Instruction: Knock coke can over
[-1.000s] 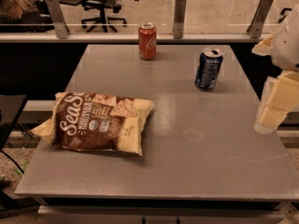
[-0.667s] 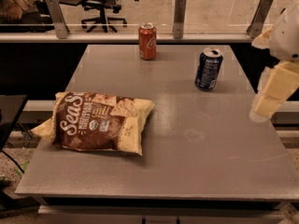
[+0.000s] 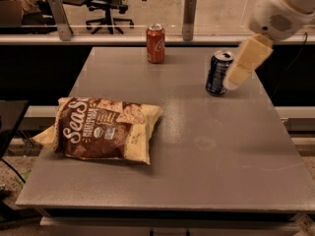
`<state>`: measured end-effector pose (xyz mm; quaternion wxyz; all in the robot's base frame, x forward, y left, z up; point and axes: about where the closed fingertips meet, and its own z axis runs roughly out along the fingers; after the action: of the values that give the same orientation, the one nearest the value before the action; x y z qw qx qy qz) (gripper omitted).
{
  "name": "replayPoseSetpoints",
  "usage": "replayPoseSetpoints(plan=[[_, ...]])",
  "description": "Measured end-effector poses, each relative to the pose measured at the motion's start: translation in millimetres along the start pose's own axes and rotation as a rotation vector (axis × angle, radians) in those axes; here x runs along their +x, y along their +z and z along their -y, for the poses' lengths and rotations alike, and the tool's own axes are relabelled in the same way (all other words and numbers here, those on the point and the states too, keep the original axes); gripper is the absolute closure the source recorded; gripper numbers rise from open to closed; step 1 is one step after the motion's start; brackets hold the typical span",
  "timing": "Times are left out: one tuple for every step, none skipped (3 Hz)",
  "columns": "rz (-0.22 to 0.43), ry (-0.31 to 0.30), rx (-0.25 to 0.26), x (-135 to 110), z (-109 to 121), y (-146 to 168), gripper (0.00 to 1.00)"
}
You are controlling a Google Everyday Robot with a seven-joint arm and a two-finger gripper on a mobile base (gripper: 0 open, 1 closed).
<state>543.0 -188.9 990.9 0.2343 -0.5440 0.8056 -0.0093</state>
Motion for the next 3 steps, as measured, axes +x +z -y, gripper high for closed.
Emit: replayPoseSetpoints(plan=[[0.061,0.035,0.024,-49.0,42.4,25.0,0.0],[0.132,0.082,0.042,-95.3,72.2,47.4,0.0],[0.202,0.152,0.052,-126.0,91.0,75.5,0.0]])
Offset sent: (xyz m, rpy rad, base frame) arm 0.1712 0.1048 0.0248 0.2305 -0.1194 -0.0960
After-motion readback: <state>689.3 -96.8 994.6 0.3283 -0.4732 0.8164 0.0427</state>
